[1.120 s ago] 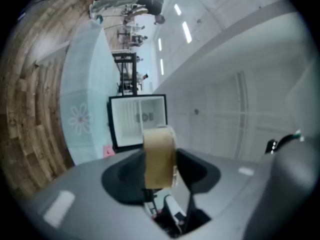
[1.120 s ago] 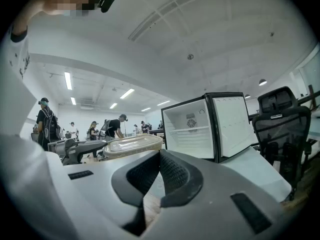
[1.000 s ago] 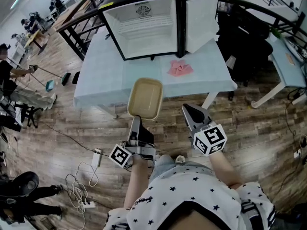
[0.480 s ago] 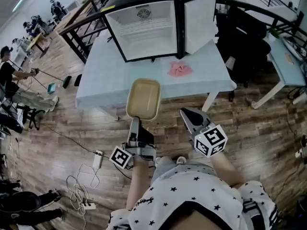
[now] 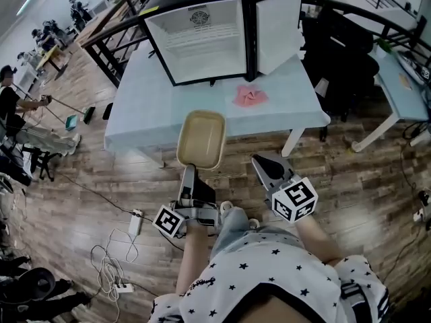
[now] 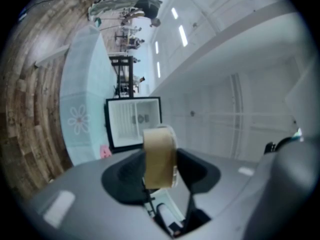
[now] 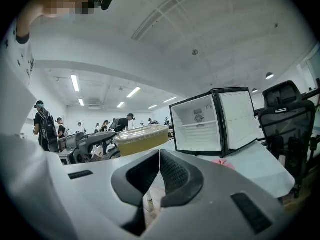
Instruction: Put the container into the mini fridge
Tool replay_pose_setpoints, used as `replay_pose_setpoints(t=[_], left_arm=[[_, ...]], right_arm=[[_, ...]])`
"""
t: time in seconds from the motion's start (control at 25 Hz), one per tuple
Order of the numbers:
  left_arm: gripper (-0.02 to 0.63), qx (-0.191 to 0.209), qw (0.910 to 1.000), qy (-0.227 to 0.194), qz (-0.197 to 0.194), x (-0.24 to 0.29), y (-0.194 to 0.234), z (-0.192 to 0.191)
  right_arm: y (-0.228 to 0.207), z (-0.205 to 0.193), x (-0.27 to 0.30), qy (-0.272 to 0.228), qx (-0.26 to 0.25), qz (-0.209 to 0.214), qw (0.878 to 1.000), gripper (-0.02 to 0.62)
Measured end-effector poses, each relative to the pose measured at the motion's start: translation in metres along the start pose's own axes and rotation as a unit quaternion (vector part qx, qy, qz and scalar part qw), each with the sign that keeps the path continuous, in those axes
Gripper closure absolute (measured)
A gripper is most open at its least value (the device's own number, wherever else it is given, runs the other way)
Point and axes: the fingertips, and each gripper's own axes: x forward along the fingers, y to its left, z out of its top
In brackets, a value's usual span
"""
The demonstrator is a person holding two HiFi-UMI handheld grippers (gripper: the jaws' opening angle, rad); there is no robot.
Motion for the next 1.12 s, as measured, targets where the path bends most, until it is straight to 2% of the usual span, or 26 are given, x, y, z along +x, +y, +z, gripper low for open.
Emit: replay_pose_setpoints(t=[0.6, 1.12], left_arm=[[0.407, -0.009, 0.9998, 0.020, -0.003, 0.049, 0.018, -0.002], [0.407, -0.018, 0.9997, 0.014, -0.004, 0.117, 0.053, 0.024]], right_arm=[[-0.034, -0.004, 0.015, 0.014, 0.006, -0.022, 1.000, 0.574], [-0.084, 0.008, 0.077, 0.019, -0.005, -0.025, 1.000, 0.574]])
